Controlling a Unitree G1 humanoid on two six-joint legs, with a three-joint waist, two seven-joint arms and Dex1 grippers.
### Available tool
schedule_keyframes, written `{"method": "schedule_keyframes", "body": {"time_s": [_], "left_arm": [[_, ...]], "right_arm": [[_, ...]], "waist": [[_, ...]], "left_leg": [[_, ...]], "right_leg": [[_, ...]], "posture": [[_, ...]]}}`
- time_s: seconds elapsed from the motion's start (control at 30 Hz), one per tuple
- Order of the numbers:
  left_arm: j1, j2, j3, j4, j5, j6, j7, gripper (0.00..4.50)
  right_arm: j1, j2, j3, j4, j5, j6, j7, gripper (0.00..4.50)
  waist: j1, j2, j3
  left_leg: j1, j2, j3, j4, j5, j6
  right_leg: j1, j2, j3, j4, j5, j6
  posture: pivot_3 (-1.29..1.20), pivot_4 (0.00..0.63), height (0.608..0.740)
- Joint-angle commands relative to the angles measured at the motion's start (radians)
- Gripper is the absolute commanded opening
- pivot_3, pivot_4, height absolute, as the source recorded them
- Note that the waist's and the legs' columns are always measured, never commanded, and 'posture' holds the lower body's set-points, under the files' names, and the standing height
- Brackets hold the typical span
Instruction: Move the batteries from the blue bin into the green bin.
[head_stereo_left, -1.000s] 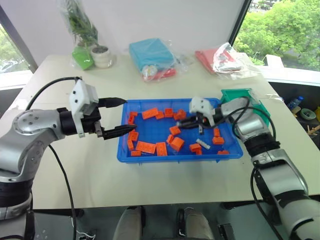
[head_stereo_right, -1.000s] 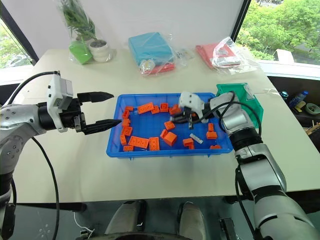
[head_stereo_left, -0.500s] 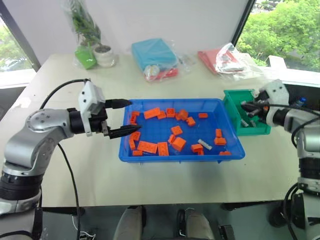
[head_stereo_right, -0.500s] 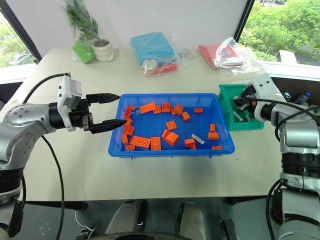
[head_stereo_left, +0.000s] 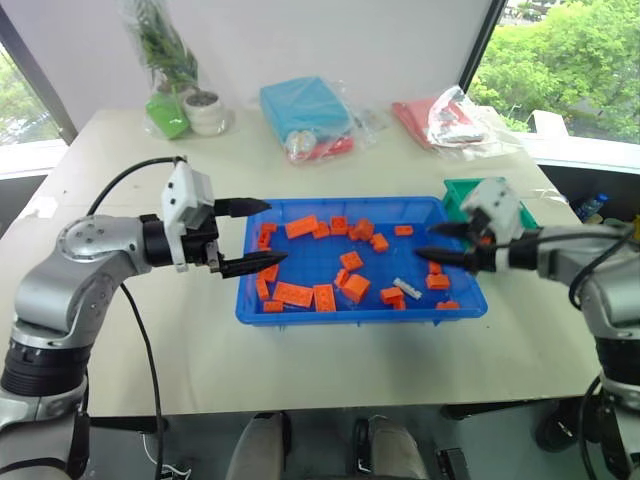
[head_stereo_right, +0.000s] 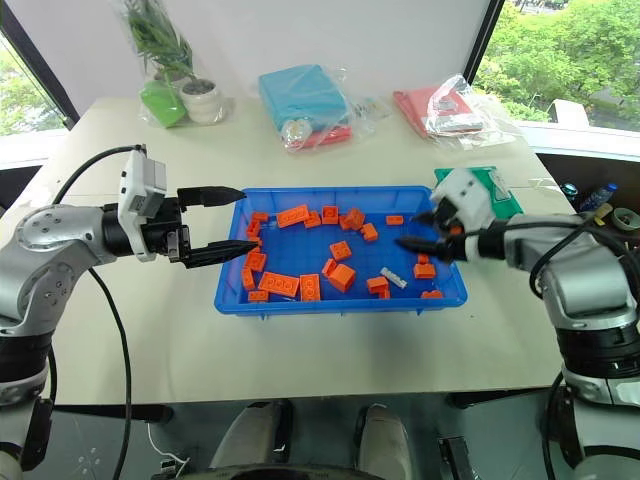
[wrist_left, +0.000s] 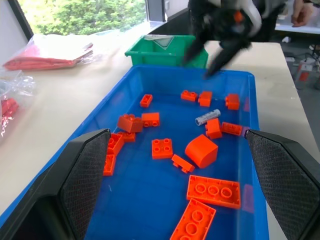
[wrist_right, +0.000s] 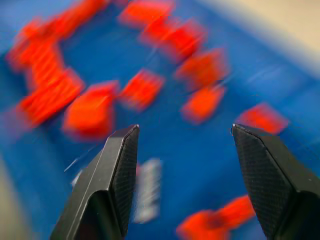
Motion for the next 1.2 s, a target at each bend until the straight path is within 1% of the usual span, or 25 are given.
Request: {"method": "schedule_keyframes", "body": {"time_s": [0.03,0.17,0.37,0.5,0.67,0.73,0.77,0.8,0.9,0.97,1.07,1.13,1.2], "left_arm": [[0.001,0.009,0.019,-0.041,-0.010,-0.001,0.009,4.50],[0.007,0.010,0.028,-0.057,-0.020,0.008,0.020,4.50],[0.021,0.008,0.034,-0.081,-0.025,0.014,0.034,4.50],[0.023,0.008,0.041,-0.089,-0.027,0.019,0.045,4.50],[0.024,0.018,0.049,-0.085,-0.031,0.018,0.044,4.50],[0.023,0.019,0.049,-0.081,-0.031,0.017,0.044,4.50],[0.022,0.019,0.048,-0.080,-0.030,0.016,0.044,4.50],[0.022,0.019,0.047,-0.080,-0.031,0.016,0.046,4.50],[0.015,0.016,0.042,-0.077,-0.031,0.016,0.046,4.50],[0.012,0.014,0.037,-0.072,-0.029,0.013,0.043,4.50],[0.015,0.011,0.033,-0.068,-0.028,0.009,0.039,4.50],[0.019,0.009,0.033,-0.066,-0.029,0.008,0.037,4.50],[0.021,0.004,0.029,-0.061,-0.026,0.004,0.036,4.50]], "right_arm": [[-0.030,-0.069,0.101,0.017,-0.070,-0.081,0.071,3.00],[-0.112,-0.082,0.222,0.140,-0.147,-0.168,0.151,3.00],[-0.224,-0.031,0.345,0.325,-0.254,-0.299,0.236,3.00],[-0.265,0.022,0.389,0.421,-0.309,-0.358,0.256,3.00],[-0.261,0.042,0.393,0.410,-0.320,-0.360,0.300,3.00],[-0.253,0.057,0.379,0.412,-0.325,-0.366,0.281,2.48],[-0.250,0.063,0.372,0.412,-0.325,-0.365,0.274,2.12],[-0.246,0.065,0.365,0.406,-0.324,-0.362,0.269,1.69],[-0.229,0.062,0.329,0.347,-0.298,-0.314,0.257,0.03],[-0.224,0.064,0.258,0.286,-0.251,-0.258,0.230,0.01],[-0.271,0.077,0.107,0.268,-0.188,-0.149,0.129,0.01],[-0.307,0.071,0.028,0.301,-0.187,-0.127,0.045,0.01],[-0.349,0.049,-0.047,0.377,-0.203,-0.119,-0.048,0.01]], "waist": [[0.000,0.000,0.000],[-0.001,0.000,0.000],[-0.001,0.000,0.000],[-0.001,0.000,0.000],[0.000,0.000,0.000],[-0.001,0.000,0.000],[-0.001,0.000,0.000],[-0.002,0.000,0.000],[0.001,0.000,0.000],[0.001,0.000,0.000],[-0.001,0.000,0.000],[0.000,0.001,0.000],[0.001,0.001,0.000]], "left_leg": [[0.000,0.000,0.000,0.000,0.000,0.000],[0.000,0.000,0.001,-0.001,0.000,0.000],[-0.001,-0.001,0.001,-0.001,0.002,0.003],[-0.001,-0.001,0.001,-0.001,0.002,0.003],[-0.001,-0.001,0.001,-0.001,0.002,0.003],[-0.001,-0.001,0.001,0.000,0.002,0.003],[-0.001,-0.001,0.001,0.000,0.002,0.003],[-0.001,-0.001,0.001,0.000,0.002,0.003],[-0.001,-0.001,0.001,0.000,0.002,0.003],[-0.001,-0.001,0.001,0.000,0.002,0.003],[-0.002,-0.001,0.001,0.000,0.002,0.003],[-0.002,-0.001,0.001,0.000,0.002,0.003],[-0.002,-0.002,0.001,0.000,0.002,0.003]], "right_leg": [[0.000,0.000,0.000,-0.001,0.000,0.000],[0.000,0.001,-0.001,-0.004,0.000,0.000],[0.001,0.001,-0.001,-0.003,0.004,0.003],[0.000,0.001,-0.001,-0.004,0.004,0.003],[0.001,0.001,-0.001,-0.003,0.005,0.003],[0.001,0.001,-0.001,-0.003,0.005,0.003],[0.001,0.001,-0.001,-0.003,0.005,0.003],[0.002,0.001,-0.001,-0.003,0.005,0.003],[0.001,0.001,-0.001,-0.003,0.005,0.003],[0.001,0.001,-0.001,-0.003,0.005,0.003],[0.002,0.001,-0.001,-0.002,0.007,0.000],[0.002,0.001,-0.001,-0.002,0.007,0.000],[0.001,0.001,-0.001,-0.002,0.007,0.000]], "posture": [[0.00,0.150,0.681],[0.00,0.150,0.681],[0.00,0.150,0.681],[0.00,0.150,0.681],[0.00,0.150,0.681],[0.00,0.150,0.681],[0.00,0.150,0.681],[0.00,0.150,0.681],[0.00,0.150,0.681],[0.00,0.150,0.681],[0.00,0.150,0.681],[0.00,0.150,0.681],[0.00,0.150,0.681]]}}
